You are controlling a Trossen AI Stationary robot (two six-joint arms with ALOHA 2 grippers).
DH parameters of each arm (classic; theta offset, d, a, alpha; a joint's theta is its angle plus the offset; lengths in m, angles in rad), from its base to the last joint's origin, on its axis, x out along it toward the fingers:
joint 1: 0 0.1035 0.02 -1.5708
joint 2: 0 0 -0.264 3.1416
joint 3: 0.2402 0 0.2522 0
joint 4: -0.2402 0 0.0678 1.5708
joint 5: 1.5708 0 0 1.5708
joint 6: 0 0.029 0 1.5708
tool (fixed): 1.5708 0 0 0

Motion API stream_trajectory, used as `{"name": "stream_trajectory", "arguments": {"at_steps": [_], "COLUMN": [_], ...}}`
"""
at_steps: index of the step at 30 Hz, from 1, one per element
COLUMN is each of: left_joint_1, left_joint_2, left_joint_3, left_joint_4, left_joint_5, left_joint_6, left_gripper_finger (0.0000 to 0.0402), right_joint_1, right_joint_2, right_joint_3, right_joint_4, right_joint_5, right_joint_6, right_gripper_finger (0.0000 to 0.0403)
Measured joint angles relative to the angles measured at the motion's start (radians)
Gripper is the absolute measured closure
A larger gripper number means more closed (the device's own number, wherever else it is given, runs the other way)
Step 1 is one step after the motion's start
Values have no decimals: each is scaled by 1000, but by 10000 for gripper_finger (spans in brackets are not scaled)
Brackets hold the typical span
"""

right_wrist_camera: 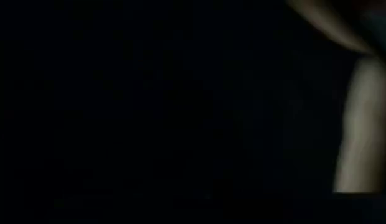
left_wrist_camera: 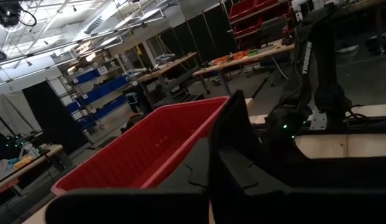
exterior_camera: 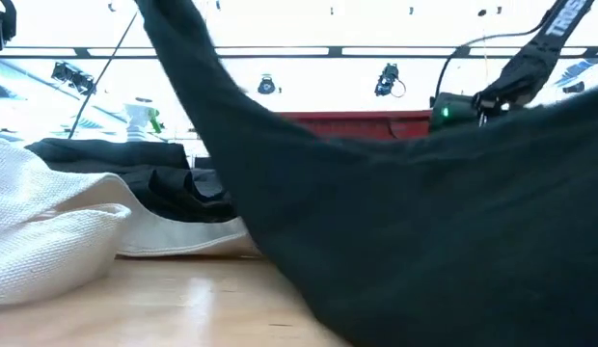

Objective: Fold Laundry from Bin
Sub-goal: Fold the black shirt

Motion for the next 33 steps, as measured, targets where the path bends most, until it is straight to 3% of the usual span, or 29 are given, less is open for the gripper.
{"name": "stream_trajectory", "arguments": {"at_steps": [2, 5, 10, 14, 18, 20, 22, 28, 33], "left_joint_1": [0, 0, 0, 0, 0, 0, 0, 0, 0], "left_joint_2": [0, 0, 0, 0, 0, 0, 0, 0, 0], "left_joint_3": [0, 0, 0, 0, 0, 0, 0, 0, 0], "left_joint_4": [-7, -15, -16, -17, -17, -17, -18, -19, -19], "left_joint_5": [0, 0, 0, 0, 0, 0, 0, 0, 0], "left_joint_6": [1, 3, 7, 6, 0, -13, -24, -32, -19], "left_gripper_finger": [388, 388, 388, 388, 388, 388, 388, 388, 388], "right_joint_1": [-51, -104, -87, -44, 15, 87, 206, 626, 933], "right_joint_2": [12, 3, -87, -186, -272, -303, -323, -287, -155], "right_joint_3": [-7, -6, -5, -5, -5, -5, -5, -4, -3], "right_joint_4": [-8, 27, 25, 20, 9, 27, 78, 312, 578], "right_joint_5": [118, 210, 199, -20, -439, -597, -631, -539, -426], "right_joint_6": [6, -69, -123, -145, -93, -44, -1, 99, 143], "right_gripper_finger": [391, 391, 391, 391, 391, 390, 388, 388, 387]}}
